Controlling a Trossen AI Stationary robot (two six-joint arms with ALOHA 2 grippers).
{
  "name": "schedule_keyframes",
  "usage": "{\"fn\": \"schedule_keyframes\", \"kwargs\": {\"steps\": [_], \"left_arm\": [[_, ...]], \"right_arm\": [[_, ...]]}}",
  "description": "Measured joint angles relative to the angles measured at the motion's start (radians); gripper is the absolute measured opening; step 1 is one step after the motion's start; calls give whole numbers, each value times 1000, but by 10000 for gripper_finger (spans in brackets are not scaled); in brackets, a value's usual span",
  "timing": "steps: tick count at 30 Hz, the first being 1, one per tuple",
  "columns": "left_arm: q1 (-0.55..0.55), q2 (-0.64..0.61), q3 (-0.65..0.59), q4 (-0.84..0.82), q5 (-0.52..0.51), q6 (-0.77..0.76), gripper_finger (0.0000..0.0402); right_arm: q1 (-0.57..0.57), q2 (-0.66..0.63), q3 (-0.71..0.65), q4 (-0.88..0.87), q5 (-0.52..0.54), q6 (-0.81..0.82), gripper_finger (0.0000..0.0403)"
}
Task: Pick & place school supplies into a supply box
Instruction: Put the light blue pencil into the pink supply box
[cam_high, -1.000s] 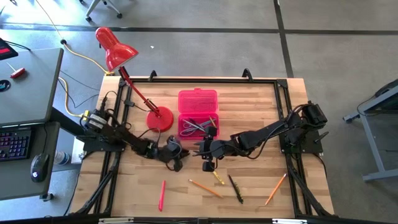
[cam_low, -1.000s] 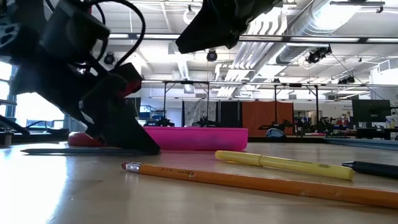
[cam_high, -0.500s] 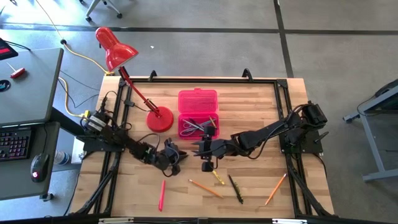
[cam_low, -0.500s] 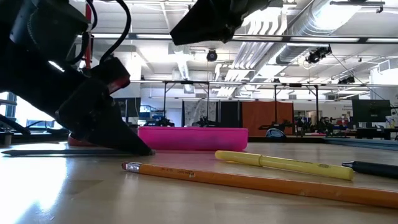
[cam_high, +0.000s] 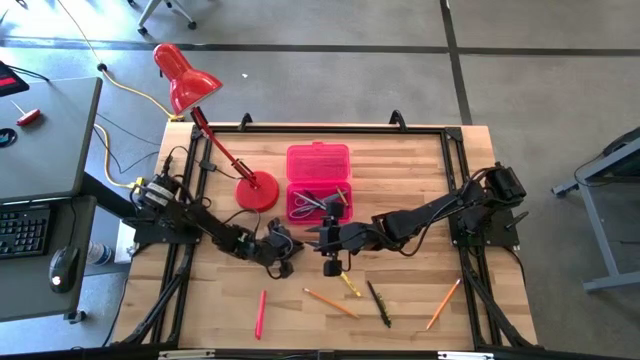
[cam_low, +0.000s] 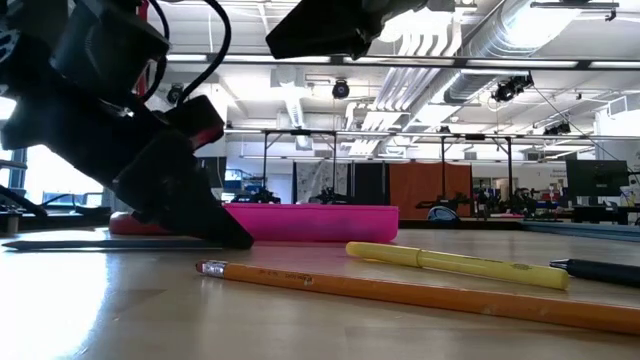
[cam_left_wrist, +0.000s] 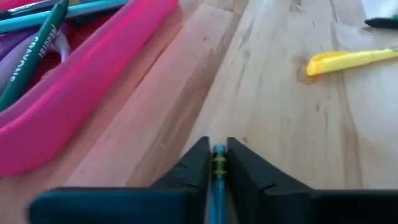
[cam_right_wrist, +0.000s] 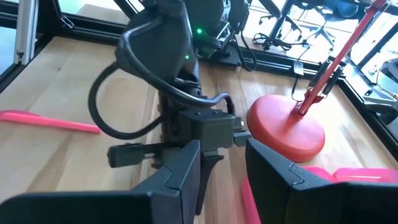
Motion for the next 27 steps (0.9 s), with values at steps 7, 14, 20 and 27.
{"fn": "schedule_keyframes", "kwargs": {"steps": [7,14,20,27], "left_arm": [[2,4,1,36,2,14,27],[7,-99,73,-32,-10,189,22],[9,-228,192,-222,-89,316,24],[149,-258,359,-467,-28,426,29]], "right_arm": [[1,0,0,1,0,1,108],[1,0,0,1,0,1,108],[8,0,0,0,0,16,108],[45,-13,-1,-12,15,-14,108]]}}
